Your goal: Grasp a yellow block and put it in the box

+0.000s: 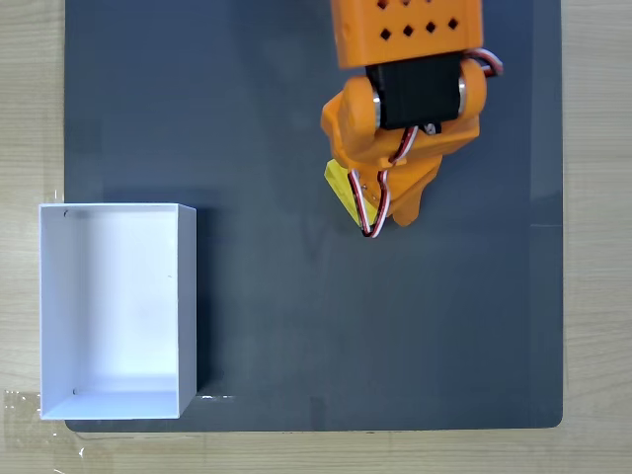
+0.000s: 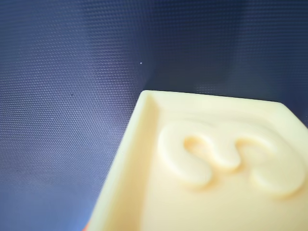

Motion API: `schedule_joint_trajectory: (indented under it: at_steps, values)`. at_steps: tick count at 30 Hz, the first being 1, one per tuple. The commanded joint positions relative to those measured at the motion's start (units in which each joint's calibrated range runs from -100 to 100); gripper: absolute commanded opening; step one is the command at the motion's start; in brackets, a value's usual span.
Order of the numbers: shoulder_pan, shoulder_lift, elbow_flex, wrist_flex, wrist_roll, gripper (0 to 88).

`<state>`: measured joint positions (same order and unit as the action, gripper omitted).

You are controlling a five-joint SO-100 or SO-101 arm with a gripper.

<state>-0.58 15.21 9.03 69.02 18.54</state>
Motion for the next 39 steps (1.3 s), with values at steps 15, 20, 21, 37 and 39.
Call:
schedule_joint_trajectory:
  at_steps: [15,20,21,37,39]
  values:
    - [6.31,-5.89,-24.46,-5.93,-12.61,21.9]
    - [13.38,-5.21,-34.04,-7.32,-16.5,22.1]
    - [15.06,-5.21,-34.95,-8.72,-16.81,22.1]
    - [33.16,5.04,-36.31,-25.56,-14.76,22.1]
    - [34.17,6.74,-36.4,-25.56,-14.71,22.1]
